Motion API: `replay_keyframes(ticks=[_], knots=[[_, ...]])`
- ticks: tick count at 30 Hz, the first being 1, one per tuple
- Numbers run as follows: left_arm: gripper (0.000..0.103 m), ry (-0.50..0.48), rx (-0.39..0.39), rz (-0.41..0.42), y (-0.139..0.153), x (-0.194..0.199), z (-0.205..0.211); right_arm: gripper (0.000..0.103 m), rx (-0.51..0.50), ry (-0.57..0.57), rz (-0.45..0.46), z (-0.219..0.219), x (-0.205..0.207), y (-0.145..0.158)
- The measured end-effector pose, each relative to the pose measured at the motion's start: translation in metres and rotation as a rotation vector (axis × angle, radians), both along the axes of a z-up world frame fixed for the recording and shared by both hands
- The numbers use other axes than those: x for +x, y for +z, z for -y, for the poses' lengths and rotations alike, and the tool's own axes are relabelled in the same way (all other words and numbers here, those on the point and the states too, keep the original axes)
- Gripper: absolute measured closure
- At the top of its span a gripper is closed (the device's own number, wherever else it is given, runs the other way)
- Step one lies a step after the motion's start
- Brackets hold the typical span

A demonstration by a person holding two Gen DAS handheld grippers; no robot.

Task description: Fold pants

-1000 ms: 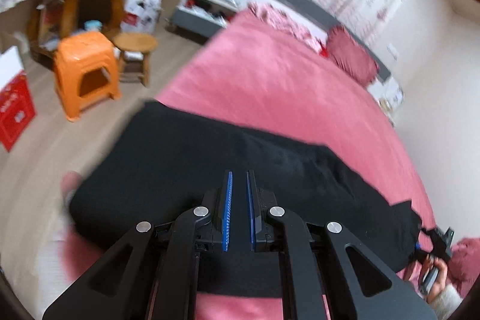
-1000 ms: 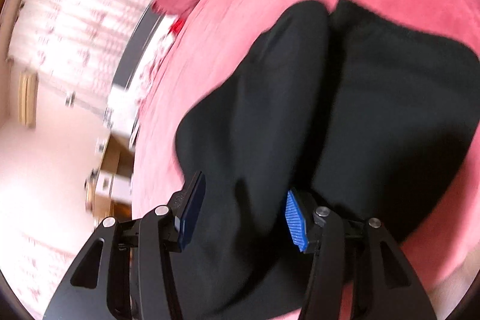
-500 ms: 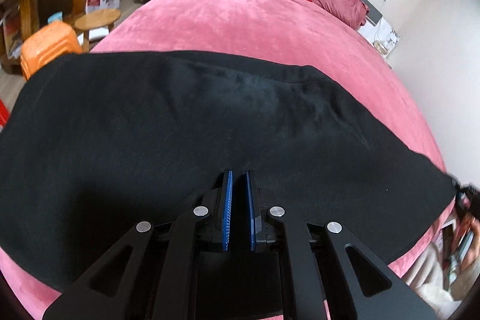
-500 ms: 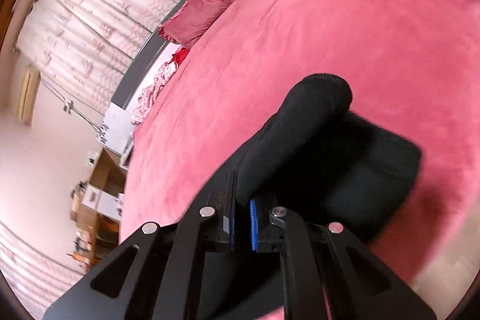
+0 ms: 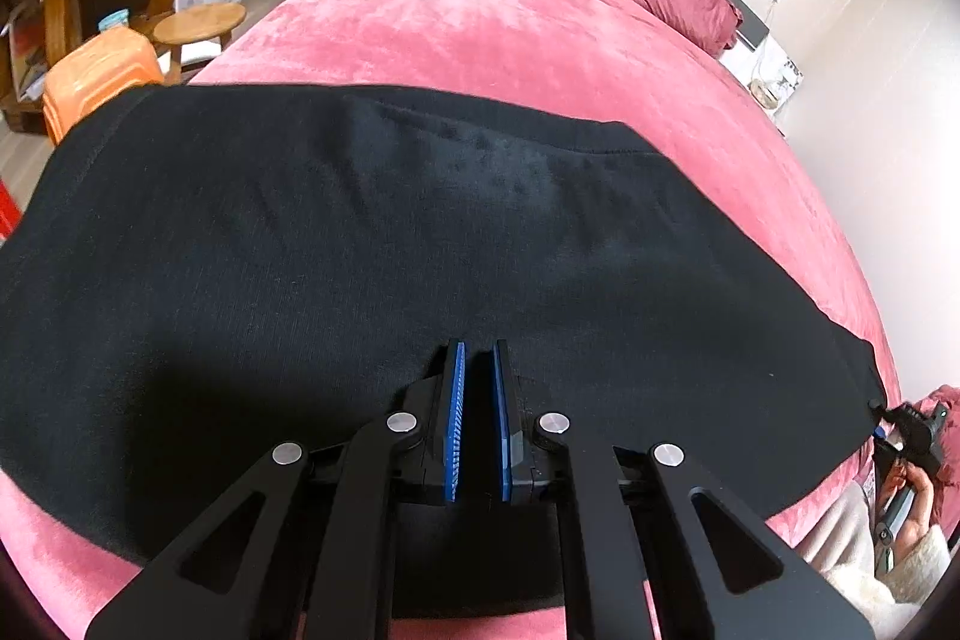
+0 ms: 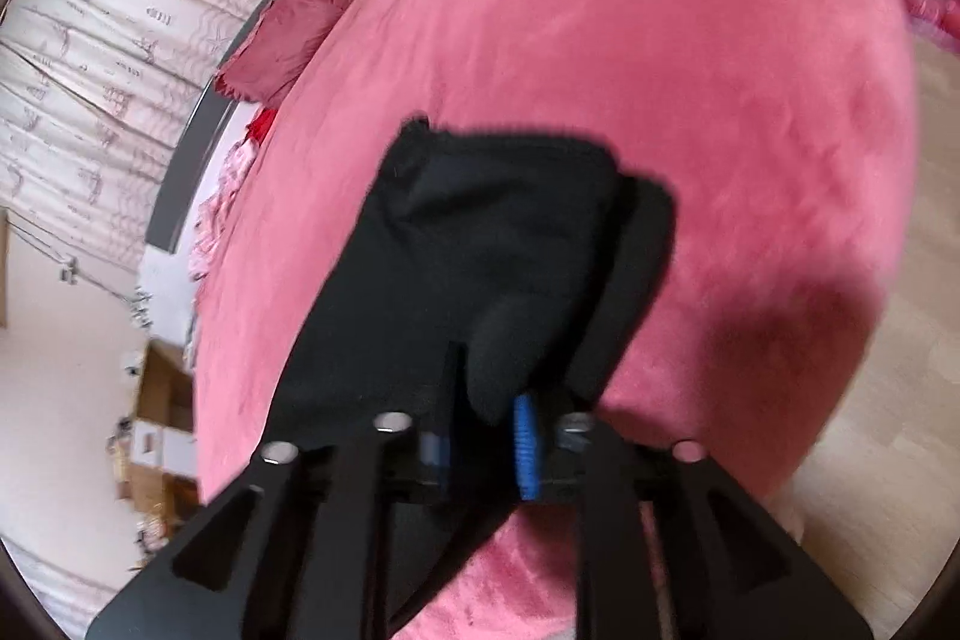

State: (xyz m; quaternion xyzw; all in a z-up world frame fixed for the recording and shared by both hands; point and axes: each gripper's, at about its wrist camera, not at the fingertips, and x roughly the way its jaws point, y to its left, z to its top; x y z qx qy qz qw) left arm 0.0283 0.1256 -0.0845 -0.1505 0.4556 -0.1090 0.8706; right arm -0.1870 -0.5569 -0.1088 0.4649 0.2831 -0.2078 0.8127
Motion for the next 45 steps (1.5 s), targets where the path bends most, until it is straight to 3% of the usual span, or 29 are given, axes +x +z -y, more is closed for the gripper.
replay_keyframes(ticks=[1,2,5,6,7,8,9,11,14,18,19,23,27,35,38,39,41,44,45], knots=[[0.096,-0.015,-0.004,0.012,0.005,-0.001,0.003,0.056,-0.044,-0.043,-0.015,-0.002,-0.003,0.009],[0.096,-0.027,-0.004,0.022,0.009,0.0,0.006,0.055,-0.118,-0.09,-0.041,-0.006,-0.005,0.022],[0.096,-0.081,0.012,0.069,0.024,0.006,0.023,0.056,-0.277,0.005,-0.034,-0.028,0.021,0.05],[0.083,-0.099,0.026,0.082,0.028,0.014,0.032,0.059,-0.324,0.06,-0.048,-0.04,0.033,0.054],[0.049,-0.109,0.034,0.089,0.03,0.02,0.039,0.065,-0.373,0.132,-0.061,-0.051,0.047,0.057],[0.037,-0.112,0.034,0.099,0.032,0.027,0.045,0.068,-0.422,0.205,-0.082,-0.063,0.064,0.058],[0.033,-0.109,0.018,0.119,0.034,0.035,0.051,0.073,-0.464,0.26,-0.108,-0.074,0.078,0.057],[0.033,-0.129,0.015,0.132,0.034,0.052,0.064,0.075,-0.516,0.332,-0.154,-0.088,0.104,0.051],[0.033,-0.159,0.097,0.139,0.028,0.083,0.089,0.08,-0.491,0.356,-0.211,-0.09,0.129,0.035],[0.067,-0.187,0.189,0.117,0.012,0.107,0.106,0.087,-0.458,0.349,-0.258,-0.085,0.139,0.015],[0.068,-0.185,0.209,0.115,0.006,0.112,0.108,0.089,-0.464,0.35,-0.259,-0.085,0.136,0.014],[0.068,-0.163,0.25,0.127,-0.006,0.127,0.108,0.089,-0.442,0.336,-0.25,-0.073,0.132,0.007],[0.063,-0.159,0.219,0.156,-0.019,0.14,0.1,0.092,-0.404,0.293,-0.218,-0.059,0.137,0.003],[0.061,-0.161,0.176,0.189,-0.016,0.127,0.092,0.092,-0.363,0.262,-0.165,-0.052,0.133,0.002],[0.052,-0.197,0.203,0.182,-0.015,0.106,0.092,0.082,-0.364,0.284,-0.193,-0.058,0.122,0.017],[0.049,-0.208,0.212,0.186,-0.016,0.098,0.092,0.071,-0.368,0.286,-0.196,-0.06,0.116,0.02],[0.049,-0.224,0.229,0.195,-0.02,0.08,0.09,0.067,-0.373,0.286,-0.214,-0.062,0.1,0.022],[0.049,-0.247,0.267,0.236,-0.02,0.05,0.086,0.074,-0.286,0.224,-0.213,-0.042,0.076,0.018],[0.049,-0.244,0.267,0.23,-0.02,0.048,0.085,0.09,-0.259,0.201,-0.216,-0.035,0.07,0.015]])
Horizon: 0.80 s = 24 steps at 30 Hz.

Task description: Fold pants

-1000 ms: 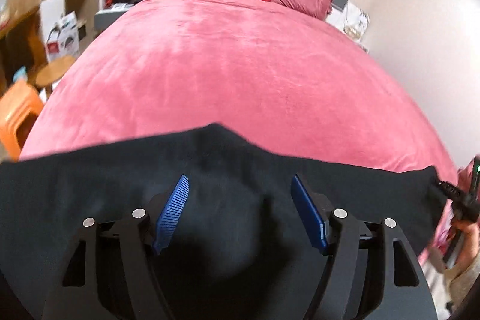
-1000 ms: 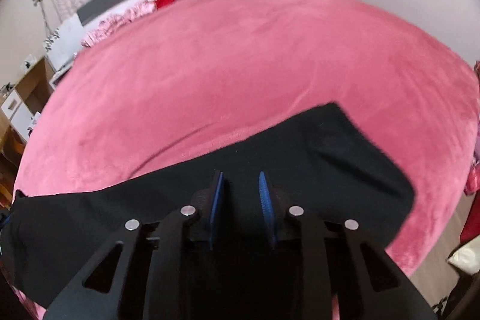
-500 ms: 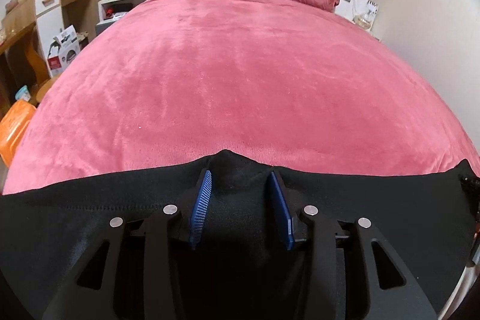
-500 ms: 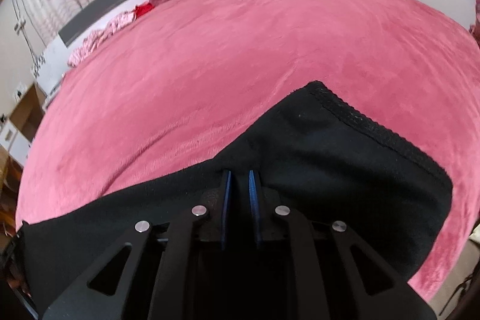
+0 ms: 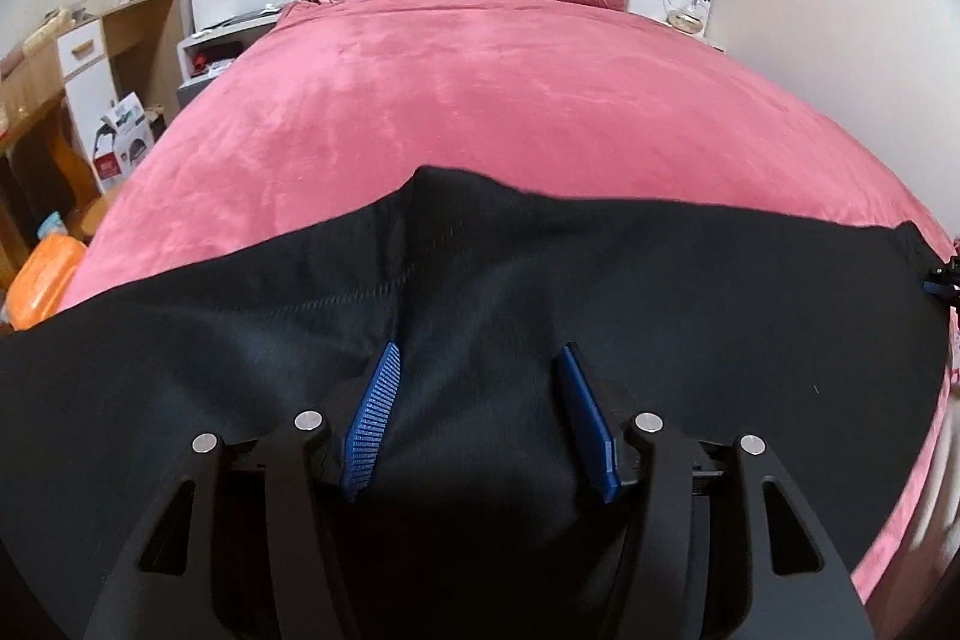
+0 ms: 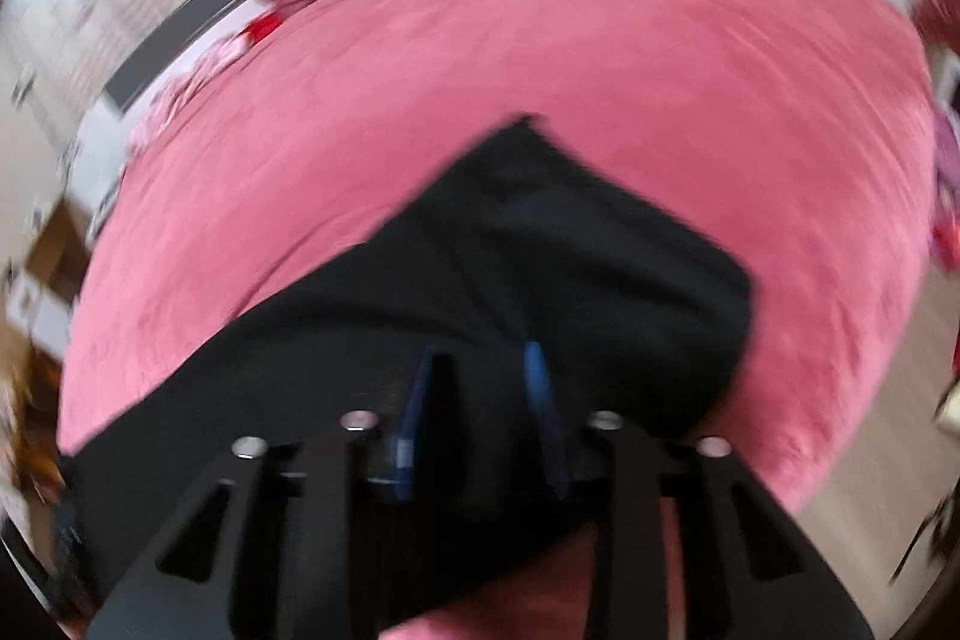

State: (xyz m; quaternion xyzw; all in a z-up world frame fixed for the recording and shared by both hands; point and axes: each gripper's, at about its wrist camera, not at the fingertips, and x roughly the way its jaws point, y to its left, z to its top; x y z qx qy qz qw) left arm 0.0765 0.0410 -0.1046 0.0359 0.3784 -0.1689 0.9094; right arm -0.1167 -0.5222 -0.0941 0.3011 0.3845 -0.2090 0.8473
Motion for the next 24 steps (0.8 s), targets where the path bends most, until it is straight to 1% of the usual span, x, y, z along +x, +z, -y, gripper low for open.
replay_keyframes(ticks=[1,2,3,4,5,6,7,8,9,10,11,12,13,15,17,18,19,20,22,23,24], knots=[[0.049,0.002,0.0,-0.003,-0.001,-0.002,-0.001,0.103,0.036,-0.033,0.0,0.009,-0.006,-0.004],[0.049,0.003,0.005,0.0,-0.001,-0.005,-0.002,0.103,0.076,-0.054,0.02,0.016,-0.011,-0.006],[0.049,0.003,0.015,0.002,-0.001,-0.006,-0.001,0.103,0.09,-0.06,0.034,0.018,-0.012,-0.005],[0.049,0.003,0.035,0.006,0.0,-0.007,0.001,0.101,0.085,-0.061,0.046,0.017,-0.014,-0.002],[0.049,0.001,0.049,0.009,0.0,-0.008,0.003,0.097,0.075,-0.054,0.067,0.015,-0.017,0.002],[0.049,0.0,0.061,0.011,0.002,-0.01,0.004,0.077,0.075,-0.048,0.086,0.013,-0.02,0.006],[0.049,0.001,0.059,0.009,0.003,-0.012,0.003,0.053,0.078,-0.045,0.119,0.01,-0.025,0.011],[0.047,0.007,0.041,-0.004,0.005,-0.013,0.001,0.046,0.074,-0.051,0.15,0.008,-0.031,0.016],[0.039,0.015,0.019,-0.026,0.005,-0.013,-0.002,0.043,0.049,-0.06,0.17,0.005,-0.038,0.023],[0.034,0.026,-0.012,-0.051,0.006,-0.015,-0.007,0.043,0.03,-0.061,0.166,0.005,-0.041,0.026],[0.031,0.04,-0.046,-0.066,0.008,-0.015,-0.011,0.043,0.013,-0.067,0.159,0.005,-0.046,0.029],[0.023,0.059,-0.089,-0.077,0.011,-0.016,-0.018,0.042,0.009,-0.076,0.158,0.007,-0.049,0.031],[0.013,0.07,-0.107,-0.08,0.012,-0.018,-0.018,0.04,0.017,-0.088,0.16,0.009,-0.053,0.031],[0.011,0.099,-0.141,-0.081,0.017,-0.021,-0.023,0.037,0.074,-0.133,0.165,0.017,-0.064,0.023],[0.011,0.131,-0.162,-0.084,0.019,-0.021,-0.03,0.036,0.146,-0.17,0.173,0.027,-0.07,0.012],[0.011,0.142,-0.168,-0.086,0.019,-0.021,-0.033,0.036,0.205,-0.189,0.18,0.033,-0.073,0.003],[0.011,0.156,-0.175,-0.091,0.02,-0.02,-0.037,0.036,0.24,-0.196,0.187,0.037,-0.072,-0.002],[0.011,0.163,-0.181,-0.094,0.02,-0.021,-0.039,0.036,0.29,-0.202,0.209,0.04,-0.072,-0.01],[0.011,0.182,-0.196,-0.096,0.021,-0.021,-0.046,0.036,0.335,-0.216,0.255,0.042,-0.082,-0.018],[0.011,0.193,-0.196,-0.092,0.022,-0.021,-0.05,0.036,0.362,-0.22,0.298,0.045,-0.083,-0.02],[0.011,0.207,-0.196,-0.088,0.023,-0.022,-0.054,0.039,0.377,-0.22,0.322,0.048,-0.084,-0.02]])
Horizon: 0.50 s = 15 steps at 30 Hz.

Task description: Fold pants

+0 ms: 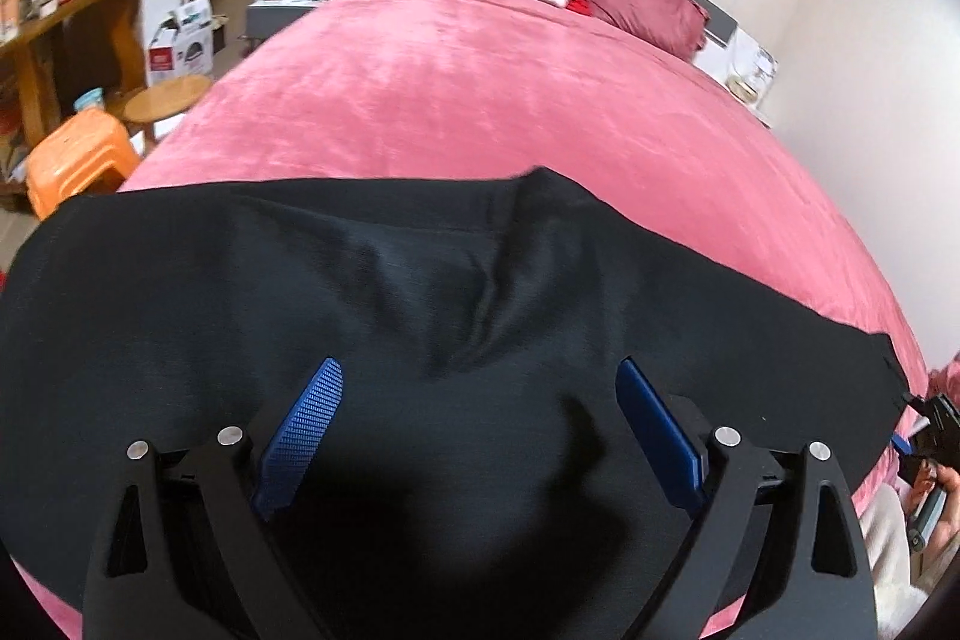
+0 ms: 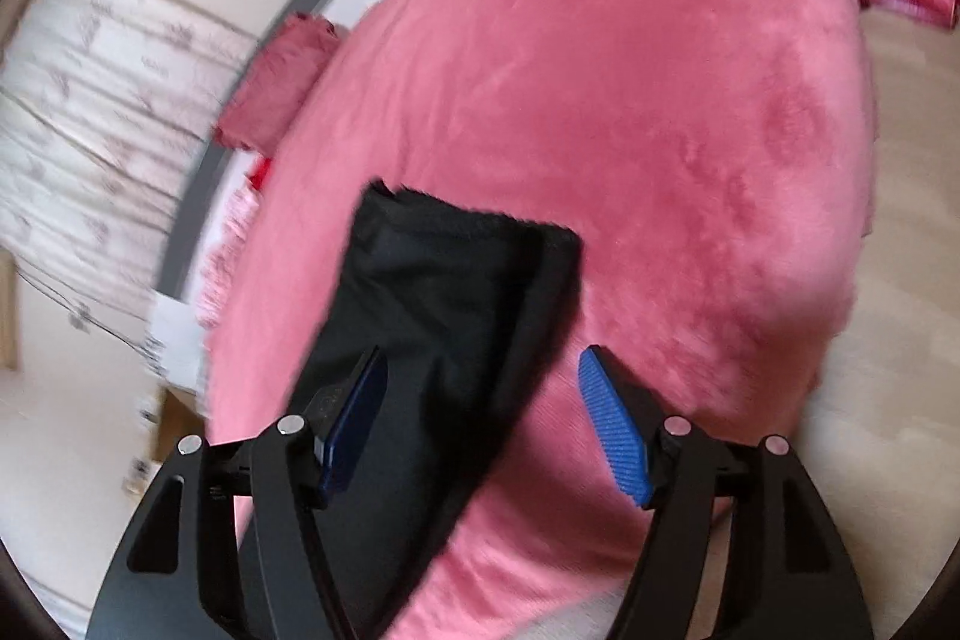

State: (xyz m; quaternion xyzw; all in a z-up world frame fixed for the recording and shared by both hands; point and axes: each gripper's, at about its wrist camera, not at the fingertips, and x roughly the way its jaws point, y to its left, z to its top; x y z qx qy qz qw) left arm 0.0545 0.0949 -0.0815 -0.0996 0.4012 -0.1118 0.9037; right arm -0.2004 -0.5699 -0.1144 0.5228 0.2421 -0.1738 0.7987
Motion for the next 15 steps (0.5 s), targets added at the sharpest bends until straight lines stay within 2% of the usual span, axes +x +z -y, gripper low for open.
replay_keyframes(ticks=[1,3,6,8,10,15], knots=[[0.011,0.015,0.0,0.003,0.001,0.0,-0.005,0.046,0.01,0.0,0.015,0.003,0.001,-0.001],[0.011,0.044,0.001,0.004,0.002,-0.001,-0.013,0.05,0.025,-0.003,0.021,0.008,0.007,-0.004],[0.011,0.087,0.003,-0.004,0.001,-0.001,-0.026,0.05,0.052,-0.03,0.049,0.013,0.009,-0.009],[0.011,0.114,0.004,-0.005,0.001,-0.001,-0.036,0.057,0.038,-0.038,0.038,0.015,0.01,-0.007],[0.011,0.129,0.007,-0.007,0.0,0.0,-0.043,0.076,0.028,-0.034,0.011,0.015,0.011,-0.003],[0.011,0.162,0.03,-0.013,-0.006,-0.001,-0.057,0.082,0.021,-0.031,0.015,0.012,0.006,0.01]])
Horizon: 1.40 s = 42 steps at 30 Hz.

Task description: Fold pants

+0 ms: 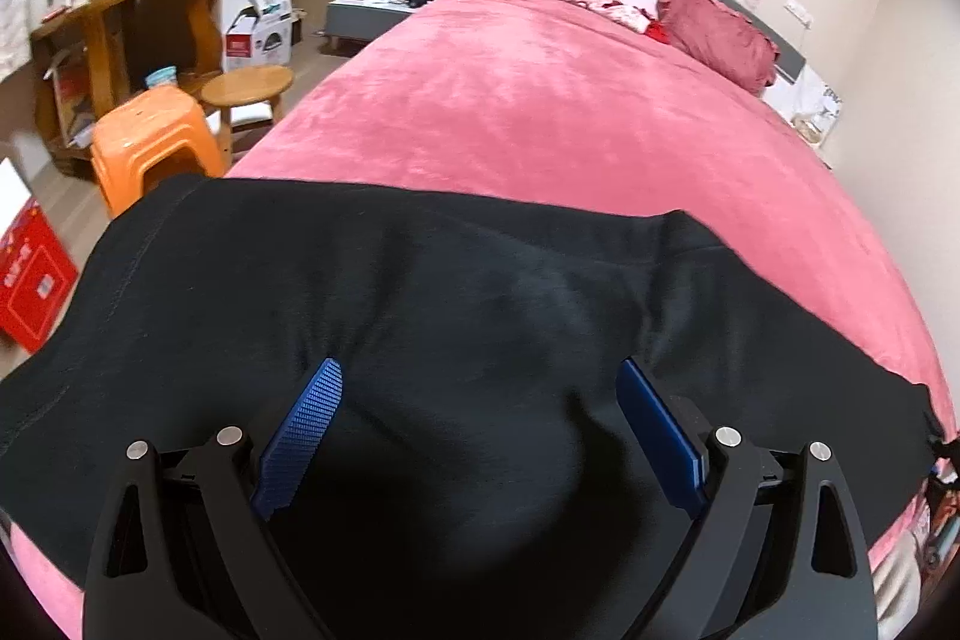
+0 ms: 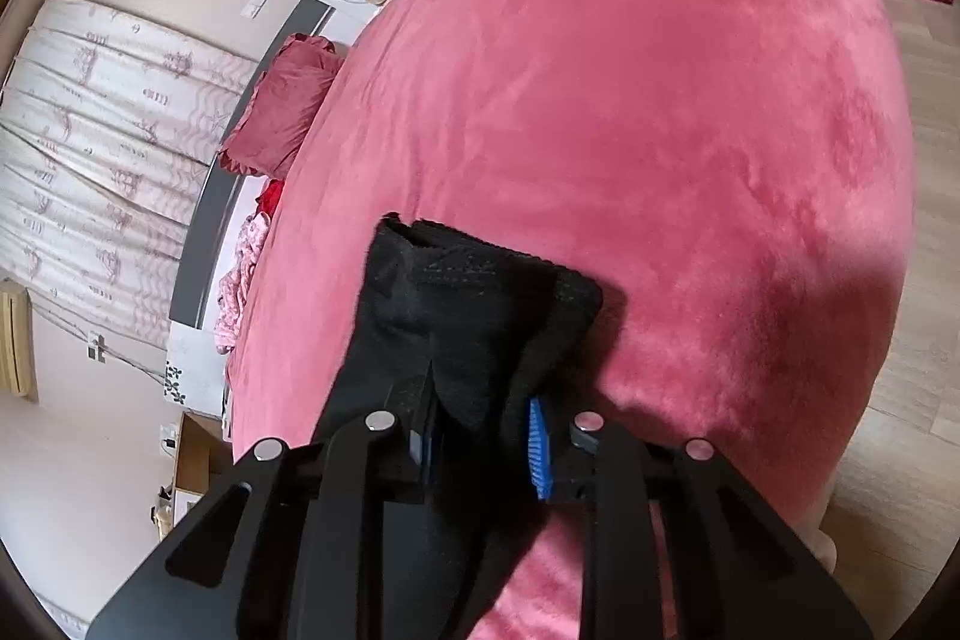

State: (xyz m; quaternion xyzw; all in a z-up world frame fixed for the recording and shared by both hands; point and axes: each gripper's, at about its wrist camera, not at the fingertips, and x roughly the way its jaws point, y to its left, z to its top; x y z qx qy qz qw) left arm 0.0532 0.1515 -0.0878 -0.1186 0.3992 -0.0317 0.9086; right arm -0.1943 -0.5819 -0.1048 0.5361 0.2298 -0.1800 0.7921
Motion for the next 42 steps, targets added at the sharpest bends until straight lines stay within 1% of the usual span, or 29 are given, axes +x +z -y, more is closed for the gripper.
replay_keyframes(ticks=[2,4,7,9,12,14,16,18,20,21,23,25,27,28,29,30,31,33,35,39,42], knots=[[0.011,0.0,-0.012,0.0,-0.004,-0.002,-0.004,0.082,-0.016,0.006,-0.005,-0.001,0.002,0.006],[0.009,-0.012,-0.007,0.014,-0.007,-0.004,-0.003,0.082,-0.028,0.01,-0.015,0.0,0.004,0.01],[0.005,-0.03,0.041,0.011,-0.008,-0.004,0.004,0.082,-0.023,-0.001,-0.024,0.0,0.004,0.005],[0.005,-0.039,0.069,0.003,-0.007,-0.005,0.009,0.082,-0.022,-0.009,-0.037,0.001,0.007,0.0],[0.005,-0.061,0.026,-0.003,-0.002,-0.007,0.014,0.08,-0.028,-0.02,-0.059,-0.003,0.011,-0.005],[0.005,-0.07,0.018,-0.004,0.003,-0.005,0.021,0.079,-0.027,-0.023,-0.056,-0.003,0.01,-0.006],[0.005,-0.101,0.004,0.013,0.01,0.0,0.033,0.076,-0.038,-0.012,-0.066,-0.005,0.012,-0.006],[0.005,-0.134,-0.015,0.021,0.015,0.006,0.047,0.075,-0.05,-0.005,-0.073,-0.007,0.013,-0.004],[0.005,-0.165,-0.014,0.021,0.019,0.018,0.064,0.076,-0.05,-0.005,-0.068,-0.008,0.012,-0.004],[0.005,-0.175,-0.007,0.024,0.021,0.023,0.071,0.08,-0.045,-0.007,-0.059,-0.008,0.011,-0.004],[0.005,-0.196,0.017,0.035,0.024,0.036,0.087,0.083,-0.051,-0.008,-0.052,-0.008,0.01,0.0],[0.005,-0.225,0.054,0.045,0.023,0.051,0.103,0.085,-0.099,0.0,-0.026,-0.009,0.008,0.014],[0.005,-0.234,0.123,0.03,0.015,0.07,0.116,0.086,-0.14,0.015,-0.024,-0.011,0.01,0.024],[0.005,-0.229,0.161,0.015,0.009,0.078,0.12,0.086,-0.144,0.02,-0.03,-0.011,0.011,0.024],[0.005,-0.215,0.231,-0.028,-0.004,0.09,0.125,0.086,-0.139,0.019,-0.042,-0.01,0.012,0.021],[0.003,-0.218,0.254,-0.067,-0.015,0.097,0.126,0.086,-0.13,0.014,-0.051,-0.009,0.012,0.017],[0.003,-0.224,0.228,-0.075,-0.022,0.101,0.123,0.086,-0.116,0.007,-0.06,-0.01,0.012,0.012],[0.003,-0.222,0.178,-0.063,-0.024,0.104,0.116,0.086,-0.073,-0.021,-0.076,-0.01,0.01,-0.001],[0.003,-0.223,0.175,-0.051,-0.024,0.102,0.114,0.085,-0.051,-0.036,-0.067,-0.008,0.009,-0.005],[0.003,-0.223,0.163,-0.035,-0.024,0.097,0.112,0.083,-0.128,-0.027,-0.147,-0.017,0.018,0.004],[0.003,-0.215,0.187,-0.024,-0.022,0.085,0.113,0.081,-0.157,-0.03,-0.183,-0.021,0.022,0.005]])
